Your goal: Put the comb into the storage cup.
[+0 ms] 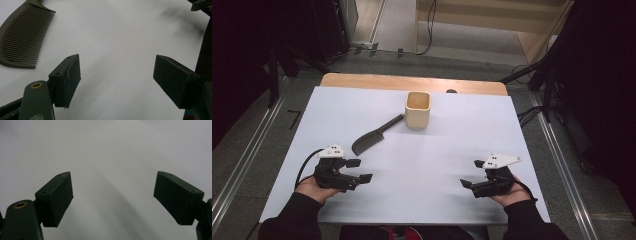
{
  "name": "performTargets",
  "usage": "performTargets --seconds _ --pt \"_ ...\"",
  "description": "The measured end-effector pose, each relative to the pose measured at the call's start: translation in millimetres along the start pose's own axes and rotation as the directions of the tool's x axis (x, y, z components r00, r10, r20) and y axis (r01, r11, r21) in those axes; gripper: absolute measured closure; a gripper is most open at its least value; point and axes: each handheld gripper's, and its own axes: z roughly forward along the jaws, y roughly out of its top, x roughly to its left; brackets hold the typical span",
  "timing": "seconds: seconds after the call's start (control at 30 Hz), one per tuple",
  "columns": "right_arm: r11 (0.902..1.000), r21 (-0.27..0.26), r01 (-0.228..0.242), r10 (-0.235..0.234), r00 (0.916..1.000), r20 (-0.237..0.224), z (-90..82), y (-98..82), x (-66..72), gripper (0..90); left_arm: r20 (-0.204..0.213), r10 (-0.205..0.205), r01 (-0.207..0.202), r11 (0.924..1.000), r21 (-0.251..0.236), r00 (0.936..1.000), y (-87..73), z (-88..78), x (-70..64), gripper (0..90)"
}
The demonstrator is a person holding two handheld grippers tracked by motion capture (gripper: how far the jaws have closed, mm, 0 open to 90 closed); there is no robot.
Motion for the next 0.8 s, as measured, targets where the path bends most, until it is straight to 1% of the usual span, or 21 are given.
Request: performTargets --seconds 0.2,0.43,0.57,0.8 --pt "0.9999 0.007 -0.011 0.011 0.9999 -0.006 1.5 0.2 -0.8 14.2 0.003 -0.002 0.002 1.0 0.003 1.0 0.2 0.7 1.0 22.4" --pt "0.9999 0.007 -0.009 0.009 0.9999 -0.006 1.2 0.0 -0.6 14.1 0.002 -0.001 0.001 1.0 0.006 1.0 0.4 0.3 1.7 22.4" --pt "1.0 0.006 -0.007 0.007 1.0 -0.006 1.0 0.2 -0.3 14.1 -0.001 -0.008 0.008 1.0 -0.004 1.0 0.5 -0.8 2.5 22.5" --pt "0.9999 0.005 -0.009 0.009 0.9999 -0.008 1.4 0.2 -0.4 14.2 0.001 -0.007 0.007 1.0 0.004 1.0 0.3 -1.0 3.0 22.4"
